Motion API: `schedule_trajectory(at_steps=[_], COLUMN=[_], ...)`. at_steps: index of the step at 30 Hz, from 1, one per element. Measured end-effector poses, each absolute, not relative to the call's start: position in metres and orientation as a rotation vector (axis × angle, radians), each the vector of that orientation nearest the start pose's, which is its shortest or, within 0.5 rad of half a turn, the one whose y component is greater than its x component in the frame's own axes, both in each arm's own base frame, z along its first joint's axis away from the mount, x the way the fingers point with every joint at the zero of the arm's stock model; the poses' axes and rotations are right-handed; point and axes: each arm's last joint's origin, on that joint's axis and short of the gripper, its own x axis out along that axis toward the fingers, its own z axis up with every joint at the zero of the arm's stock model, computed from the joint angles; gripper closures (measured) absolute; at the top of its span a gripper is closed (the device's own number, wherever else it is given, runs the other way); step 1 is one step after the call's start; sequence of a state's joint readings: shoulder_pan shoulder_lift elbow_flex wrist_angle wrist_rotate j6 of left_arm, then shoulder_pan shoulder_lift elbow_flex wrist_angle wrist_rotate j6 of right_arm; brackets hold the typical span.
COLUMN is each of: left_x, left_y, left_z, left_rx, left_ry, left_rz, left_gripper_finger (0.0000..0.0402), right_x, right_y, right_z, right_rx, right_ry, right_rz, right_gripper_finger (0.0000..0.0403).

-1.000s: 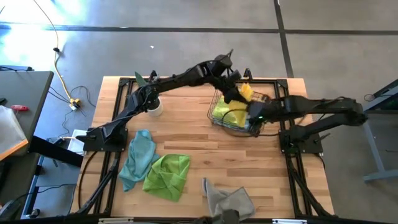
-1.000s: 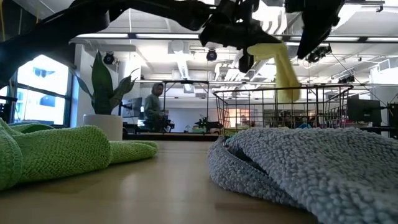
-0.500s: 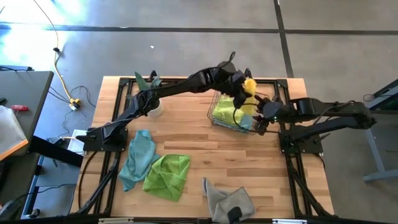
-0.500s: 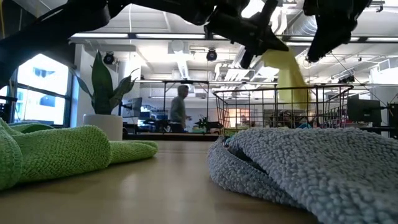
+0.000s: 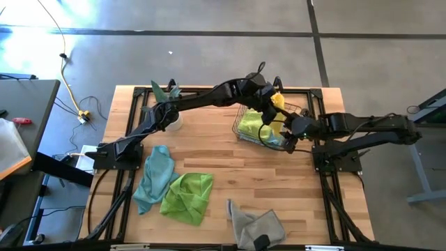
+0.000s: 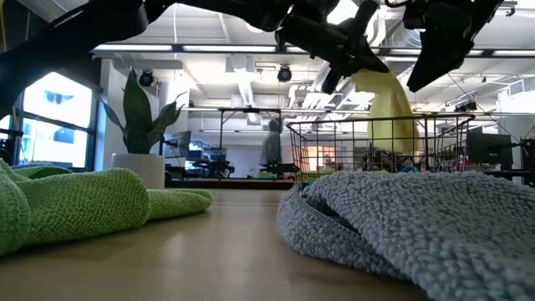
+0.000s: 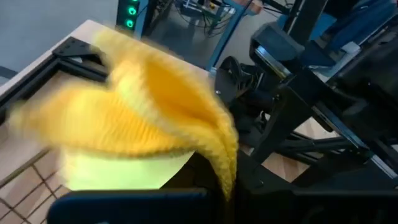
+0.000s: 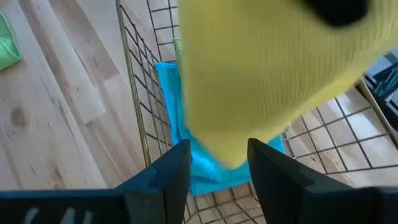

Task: Fold microfiber towels
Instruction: Put the yellow towel into the wire basket

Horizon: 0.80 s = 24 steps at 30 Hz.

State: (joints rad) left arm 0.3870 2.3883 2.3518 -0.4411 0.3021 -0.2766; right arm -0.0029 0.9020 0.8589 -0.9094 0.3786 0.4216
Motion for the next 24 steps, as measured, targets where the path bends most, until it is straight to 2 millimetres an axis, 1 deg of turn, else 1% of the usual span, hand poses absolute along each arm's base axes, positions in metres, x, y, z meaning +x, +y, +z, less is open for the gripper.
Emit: schedule_trajectory(at_steps=[2,5,7,13,19,24], left_x=[0.511,0.518,0.520,0.515,0.519,0.521], left_y=[0.195,0.195,0.200,0.213,0.215,0.208], left_z=[0.282,0.261,0.253,0.252,0.262,0.261], left_rx=[-0.436,-0.472,-0.505,-0.563,-0.614,-0.594], left_ry=[0.452,0.485,0.481,0.475,0.378,0.393], left_rz=[0.144,0.153,0.148,0.111,0.029,0.000], left_gripper_finger=[0.0401,0.0401,0.0401,0.0401,0.0401,0.0401], right_x=[0.159,0.160,0.160,0.160,0.161,0.163], right_y=[-0.011,-0.011,-0.011,-0.011,-0.012,-0.012], right_z=[0.283,0.284,0.284,0.284,0.285,0.286], right_rx=[0.205,0.207,0.202,0.199,0.178,0.168], right_ry=[0.840,0.833,0.833,0.832,0.814,0.794], right_rz=[-0.539,-0.538,-0.536,-0.537,-0.549,-0.547], right_gripper_finger=[0.0251,0.0251,0.0251,0.0251,0.0251,0.0251])
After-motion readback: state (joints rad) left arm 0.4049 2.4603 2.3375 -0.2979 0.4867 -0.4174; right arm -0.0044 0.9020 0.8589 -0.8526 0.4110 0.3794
